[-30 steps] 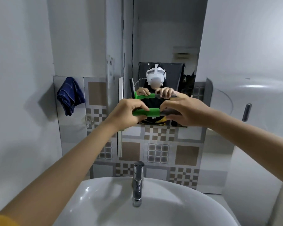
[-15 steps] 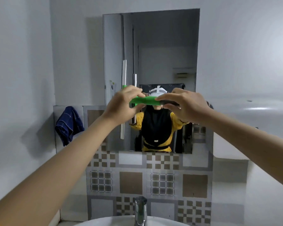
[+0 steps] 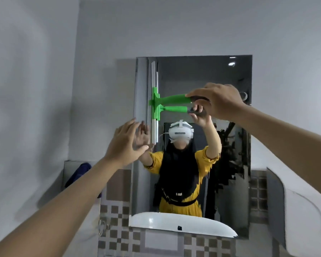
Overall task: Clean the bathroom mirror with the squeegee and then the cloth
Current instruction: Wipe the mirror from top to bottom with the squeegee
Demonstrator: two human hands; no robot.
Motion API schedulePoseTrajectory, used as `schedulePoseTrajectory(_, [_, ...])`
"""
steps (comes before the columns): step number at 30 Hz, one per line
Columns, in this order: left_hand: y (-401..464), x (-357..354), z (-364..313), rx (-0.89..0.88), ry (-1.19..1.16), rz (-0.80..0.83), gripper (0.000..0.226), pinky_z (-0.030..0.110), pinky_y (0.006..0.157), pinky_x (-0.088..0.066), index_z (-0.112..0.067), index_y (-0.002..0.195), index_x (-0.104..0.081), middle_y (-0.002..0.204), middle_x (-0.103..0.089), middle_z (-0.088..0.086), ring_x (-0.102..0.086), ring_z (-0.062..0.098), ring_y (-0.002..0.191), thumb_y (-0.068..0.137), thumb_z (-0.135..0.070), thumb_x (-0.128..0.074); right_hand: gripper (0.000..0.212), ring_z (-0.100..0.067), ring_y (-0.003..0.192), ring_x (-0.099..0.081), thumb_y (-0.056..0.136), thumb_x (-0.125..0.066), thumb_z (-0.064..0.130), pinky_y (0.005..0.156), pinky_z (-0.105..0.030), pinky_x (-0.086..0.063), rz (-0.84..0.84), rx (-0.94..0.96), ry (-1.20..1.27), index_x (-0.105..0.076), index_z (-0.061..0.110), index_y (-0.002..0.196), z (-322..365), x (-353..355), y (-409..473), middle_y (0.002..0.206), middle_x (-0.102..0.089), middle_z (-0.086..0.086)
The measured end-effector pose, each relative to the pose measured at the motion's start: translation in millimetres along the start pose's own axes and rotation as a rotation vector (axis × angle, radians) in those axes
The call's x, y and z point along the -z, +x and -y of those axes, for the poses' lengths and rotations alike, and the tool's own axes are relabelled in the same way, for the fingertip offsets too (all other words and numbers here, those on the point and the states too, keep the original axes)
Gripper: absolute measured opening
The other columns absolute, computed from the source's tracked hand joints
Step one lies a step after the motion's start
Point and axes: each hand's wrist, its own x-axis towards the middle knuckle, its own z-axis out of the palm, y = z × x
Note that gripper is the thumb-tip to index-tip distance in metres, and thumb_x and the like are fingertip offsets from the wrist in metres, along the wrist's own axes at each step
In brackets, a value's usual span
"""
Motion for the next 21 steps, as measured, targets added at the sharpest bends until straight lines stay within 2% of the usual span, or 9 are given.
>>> schedulePoseTrajectory(5, [9, -14, 23, -0.001, 0.180, 0.108, 0.104, 0.051, 0.112, -0.026, -0.009, 0.145, -0.023, 0.154, -0.023, 0.008, -0.028, 0.030, 0.138, 0.065, -0.049, -0.076, 0.030, -0.027, 0.083, -0.061, 0.094, -0.052, 0.033, 0.077, -0.037, -0.040, -0.098, -0.036, 0.033, -0.057, 0.041, 0.123, 2, -6, 41, 0.097, -0.064, -0.005])
schedulePoseTrajectory(8, [12, -25, 35, 0.005, 0.256, 0.171, 0.115, 0.046, 0.110, -0.031, -0.009, 0.147, -0.016, 0.157, -0.015, 0.005, -0.031, 0.029, 0.134, 0.061, -0.053, -0.077, 0.030, -0.026, 0.083, -0.060, 0.095, -0.051, 0.032, 0.077, -0.036, -0.038, -0.111, -0.011, 0.029, -0.056, 0.041, 0.123, 9, -12, 60, 0.097, -0.063, -0.005])
schedulePoseTrajectory(12, [11, -39, 44, 0.004, 0.327, 0.145, 0.123, 0.045, 0.097, -0.044, -0.005, 0.146, -0.021, 0.154, -0.024, 0.008, -0.046, 0.033, 0.119, 0.050, -0.053, -0.082, 0.030, -0.026, 0.085, -0.060, 0.096, -0.047, 0.033, 0.076, -0.035, -0.036, -0.095, 0.011, -0.032, -0.054, 0.042, 0.124, 18, -21, 81, 0.099, -0.062, -0.005])
schedulePoseTrajectory(18, [11, -48, 55, -0.022, 0.365, 0.124, 0.126, 0.047, 0.087, -0.051, -0.005, 0.143, -0.029, 0.151, -0.032, 0.009, -0.052, 0.033, 0.109, 0.043, -0.061, -0.082, 0.029, -0.028, 0.090, -0.059, 0.096, -0.047, 0.032, 0.083, -0.040, -0.039, -0.067, -0.010, -0.030, -0.053, 0.041, 0.123, 13, -22, 91, 0.100, -0.061, -0.006])
schedulePoseTrajectory(21, [10, -48, 59, -0.023, 0.374, 0.141, 0.125, 0.048, 0.085, -0.051, -0.007, 0.144, -0.029, 0.153, -0.029, 0.008, -0.052, 0.033, 0.109, 0.045, -0.064, -0.079, 0.031, -0.029, 0.093, -0.058, 0.097, -0.048, 0.030, 0.085, -0.042, -0.039, -0.027, -0.003, -0.023, -0.053, 0.039, 0.126, 11, -22, 91, 0.101, -0.060, -0.007])
